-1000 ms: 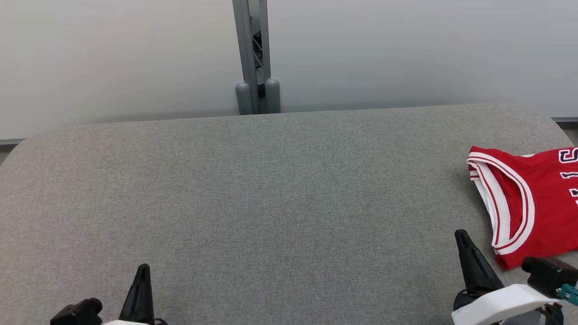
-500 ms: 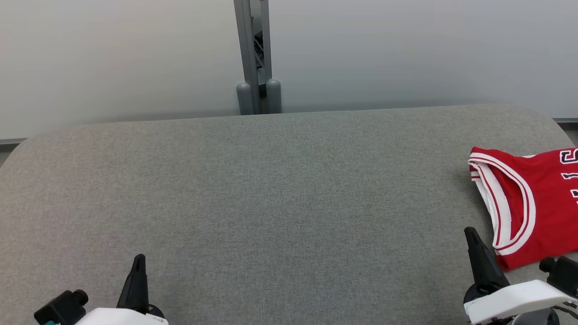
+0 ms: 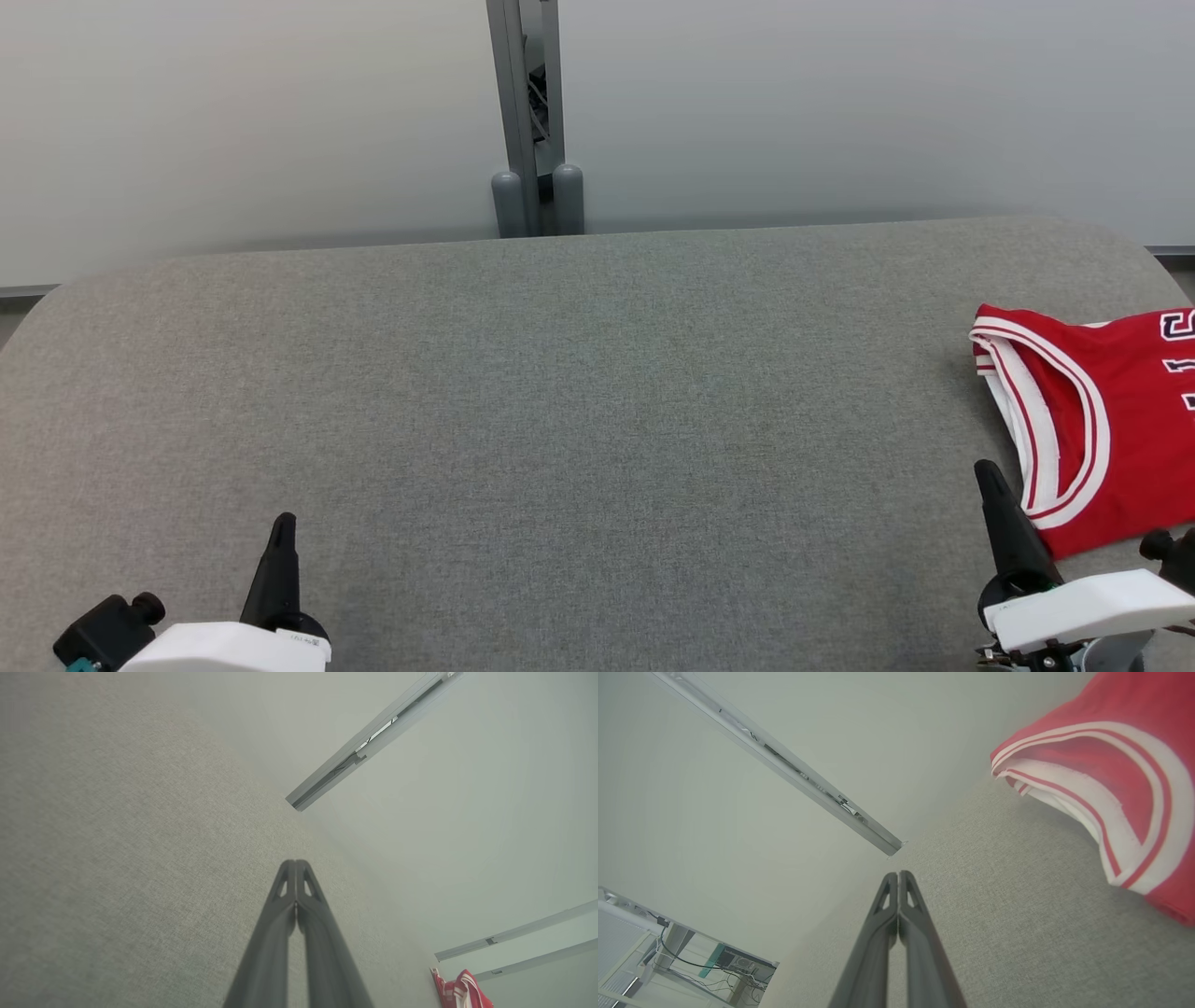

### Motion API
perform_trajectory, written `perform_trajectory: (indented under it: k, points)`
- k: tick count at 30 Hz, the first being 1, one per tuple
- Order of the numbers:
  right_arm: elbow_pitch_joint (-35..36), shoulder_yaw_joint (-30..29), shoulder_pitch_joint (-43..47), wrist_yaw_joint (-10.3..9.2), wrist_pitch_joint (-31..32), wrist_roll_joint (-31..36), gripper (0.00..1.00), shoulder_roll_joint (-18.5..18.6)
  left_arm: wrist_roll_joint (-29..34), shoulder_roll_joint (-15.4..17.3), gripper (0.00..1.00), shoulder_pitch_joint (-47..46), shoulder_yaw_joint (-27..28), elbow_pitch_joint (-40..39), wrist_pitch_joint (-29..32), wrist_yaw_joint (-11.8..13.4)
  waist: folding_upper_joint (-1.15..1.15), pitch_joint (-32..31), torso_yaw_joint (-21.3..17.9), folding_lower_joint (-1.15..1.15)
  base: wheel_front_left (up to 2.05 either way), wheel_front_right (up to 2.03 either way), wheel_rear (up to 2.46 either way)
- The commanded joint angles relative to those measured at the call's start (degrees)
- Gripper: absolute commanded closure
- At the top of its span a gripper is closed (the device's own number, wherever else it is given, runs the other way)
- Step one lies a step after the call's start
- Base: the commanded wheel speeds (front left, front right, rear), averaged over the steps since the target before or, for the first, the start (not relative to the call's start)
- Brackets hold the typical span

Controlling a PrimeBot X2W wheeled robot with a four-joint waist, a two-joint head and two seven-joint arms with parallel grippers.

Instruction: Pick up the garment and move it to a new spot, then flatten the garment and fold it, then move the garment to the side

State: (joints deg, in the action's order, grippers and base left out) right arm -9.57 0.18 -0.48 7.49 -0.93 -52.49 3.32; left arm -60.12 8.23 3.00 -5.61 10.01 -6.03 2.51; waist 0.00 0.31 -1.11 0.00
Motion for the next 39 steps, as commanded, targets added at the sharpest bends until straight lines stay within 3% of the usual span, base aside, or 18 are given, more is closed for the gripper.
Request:
perform_trajectory:
  k: [1,11,39]
  points:
    - [0.50,-0.45,-1.23,0.00,0.48,-2.23,1.00,0.58,-1.66,0.18,1.00,-1.86,0.88,-0.48,0.46,-0.70,0.00,-0.01,0.03,0.00,0.00,0.00,0.00]
    - [0.03,-1.20,-1.74,0.00,1.54,-10.71,1.00,0.88,-8.33,-0.78,1.00,-3.01,2.94,-0.07,2.74,-2.72,0.00,-0.05,0.19,0.00,0.00,0.00,0.00]
    - [-0.85,-2.74,-2.54,0.00,3.52,-25.23,1.00,1.25,-19.86,-2.55,1.00,-4.87,6.54,0.62,6.67,-6.19,0.00,-0.13,0.55,0.00,0.00,0.00,0.00]
